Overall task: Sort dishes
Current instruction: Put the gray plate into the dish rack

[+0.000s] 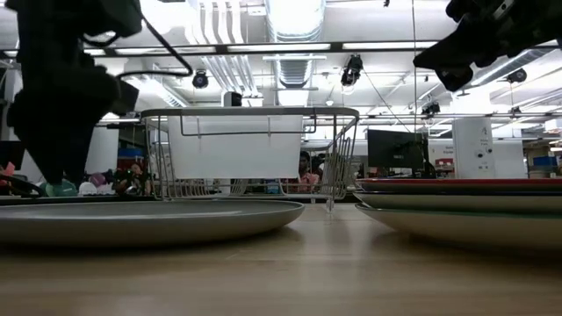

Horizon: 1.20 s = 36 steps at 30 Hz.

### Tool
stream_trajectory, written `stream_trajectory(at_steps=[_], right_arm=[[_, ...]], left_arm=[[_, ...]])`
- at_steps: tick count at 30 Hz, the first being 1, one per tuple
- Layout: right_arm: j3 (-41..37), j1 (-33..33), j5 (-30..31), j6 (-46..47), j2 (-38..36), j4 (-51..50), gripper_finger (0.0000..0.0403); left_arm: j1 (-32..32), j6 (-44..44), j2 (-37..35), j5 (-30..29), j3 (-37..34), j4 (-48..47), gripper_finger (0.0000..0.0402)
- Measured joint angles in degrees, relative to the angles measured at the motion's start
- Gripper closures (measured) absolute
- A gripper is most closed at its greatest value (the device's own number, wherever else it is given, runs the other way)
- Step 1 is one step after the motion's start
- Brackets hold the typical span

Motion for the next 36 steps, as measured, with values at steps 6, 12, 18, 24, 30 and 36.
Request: stream_trajectory(at_steps=[6, 12, 18, 24, 30, 36], right_arm=[[-0.45, 0.00, 0.00, 0.02, 0.00, 0.04, 0.0389], [-0.45, 0.00, 0.00, 0.04, 0.00, 0.27, 0.0389], [-0.67, 0.00, 0.02, 0.04, 0.00, 0.45, 0.0389], [-0.72, -0.02, 0.02, 0.00, 0.00, 0.48, 0.0389], [-0.76, -0.01, 0.04, -0.29, 0.00, 0.48, 0.0389], [-0.76, 0.00, 0.04, -0.42, 0.00, 0.48, 0.0389]], left_arm=[[0.00, -0.11, 0.00, 0.67, -6.15, 12.27, 0.0036], [-0.01, -2.47, 0.07, 1.15, -10.19, 15.63, 0.0036], [-0.02, -2.27, 0.07, 0.91, -10.57, 16.03, 0.0048], [-0.50, -1.22, 0.15, 0.62, -10.47, 16.39, 0.0085], [-1.21, -2.16, 0.24, -0.04, -10.63, 17.85, 0.0119], [-1.81, -2.49, 0.26, -0.06, -10.65, 18.71, 0.0144]])
